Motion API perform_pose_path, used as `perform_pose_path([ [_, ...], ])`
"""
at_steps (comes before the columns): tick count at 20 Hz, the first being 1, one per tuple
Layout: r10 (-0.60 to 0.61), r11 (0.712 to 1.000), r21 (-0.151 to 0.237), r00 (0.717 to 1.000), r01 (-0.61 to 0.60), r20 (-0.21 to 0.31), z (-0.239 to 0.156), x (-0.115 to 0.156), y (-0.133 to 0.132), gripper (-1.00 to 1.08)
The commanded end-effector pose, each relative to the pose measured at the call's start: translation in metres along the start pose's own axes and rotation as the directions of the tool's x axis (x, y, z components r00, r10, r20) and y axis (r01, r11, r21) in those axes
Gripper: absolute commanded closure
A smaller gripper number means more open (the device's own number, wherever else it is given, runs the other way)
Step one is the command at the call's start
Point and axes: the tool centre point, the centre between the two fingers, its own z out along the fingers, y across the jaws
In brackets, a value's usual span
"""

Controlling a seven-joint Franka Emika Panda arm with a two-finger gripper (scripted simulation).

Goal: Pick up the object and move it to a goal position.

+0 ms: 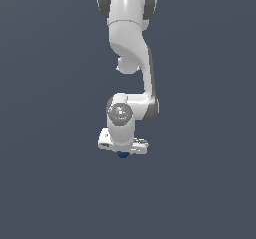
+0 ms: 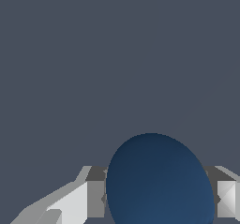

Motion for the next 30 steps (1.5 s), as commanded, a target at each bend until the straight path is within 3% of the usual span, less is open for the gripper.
perform_pose_path([
  [1, 0.000, 1.000, 0.000, 1.000, 0.000, -0.001, 0.000, 0.001, 0.000, 1.08],
  [17, 0.000, 1.000, 0.000, 1.000, 0.000, 0.000, -0.001, -0.007, 0.009, 1.08],
  [24, 0.000, 1.000, 0.000, 1.000, 0.000, 0.000, -0.002, -0.026, 0.032, 1.08],
  [30, 0.000, 1.000, 0.000, 1.000, 0.000, 0.000, -0.004, -0.055, 0.068, 1.08],
])
